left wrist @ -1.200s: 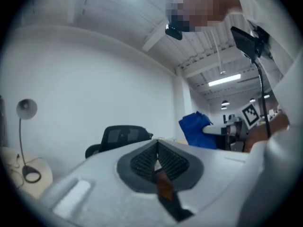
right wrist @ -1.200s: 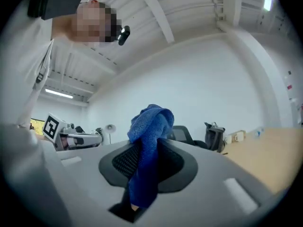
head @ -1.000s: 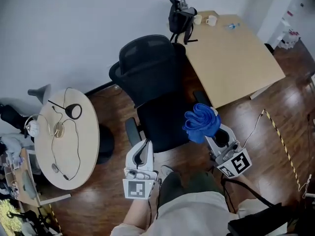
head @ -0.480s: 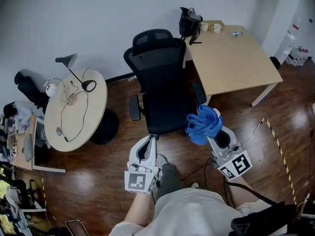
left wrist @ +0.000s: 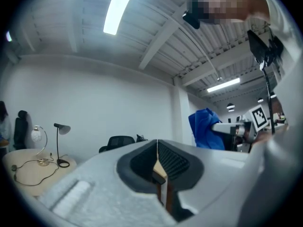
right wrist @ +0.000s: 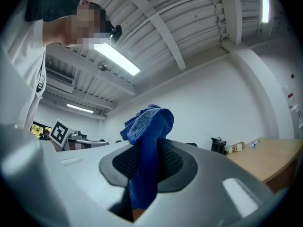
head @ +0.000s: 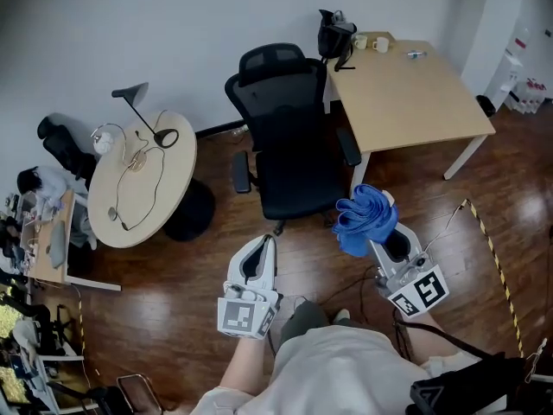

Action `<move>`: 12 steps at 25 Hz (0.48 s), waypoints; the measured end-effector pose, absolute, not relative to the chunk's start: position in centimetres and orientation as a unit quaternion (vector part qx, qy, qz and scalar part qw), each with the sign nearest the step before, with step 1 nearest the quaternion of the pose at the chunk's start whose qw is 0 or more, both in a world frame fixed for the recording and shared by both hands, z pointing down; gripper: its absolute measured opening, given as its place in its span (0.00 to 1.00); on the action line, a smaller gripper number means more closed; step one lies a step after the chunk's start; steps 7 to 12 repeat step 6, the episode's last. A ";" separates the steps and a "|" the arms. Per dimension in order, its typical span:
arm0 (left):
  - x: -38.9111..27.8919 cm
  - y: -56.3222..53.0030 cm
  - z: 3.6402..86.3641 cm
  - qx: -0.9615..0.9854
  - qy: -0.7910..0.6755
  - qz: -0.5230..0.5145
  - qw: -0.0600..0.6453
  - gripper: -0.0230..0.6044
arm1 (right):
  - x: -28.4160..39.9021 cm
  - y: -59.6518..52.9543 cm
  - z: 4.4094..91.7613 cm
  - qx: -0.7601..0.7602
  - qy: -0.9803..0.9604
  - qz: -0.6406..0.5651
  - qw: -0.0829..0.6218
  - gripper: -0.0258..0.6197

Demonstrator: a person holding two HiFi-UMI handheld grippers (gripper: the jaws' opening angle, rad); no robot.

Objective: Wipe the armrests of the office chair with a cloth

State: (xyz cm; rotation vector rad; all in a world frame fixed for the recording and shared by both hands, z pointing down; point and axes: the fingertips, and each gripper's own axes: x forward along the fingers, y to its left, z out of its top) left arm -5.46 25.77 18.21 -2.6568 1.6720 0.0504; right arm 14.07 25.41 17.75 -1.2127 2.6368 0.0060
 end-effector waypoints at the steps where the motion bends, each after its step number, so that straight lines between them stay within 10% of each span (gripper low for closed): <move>1: -5.4 25.7 18.0 -0.848 0.530 0.017 0.004 0.04 | 14.0 25.4 17.7 -0.416 0.901 0.000 0.119 0.18; 12: -6.0 24.9 17.5 -0.855 0.519 0.015 0.010 0.04 | 12.8 24.7 17.2 -0.425 0.898 0.001 0.118 0.18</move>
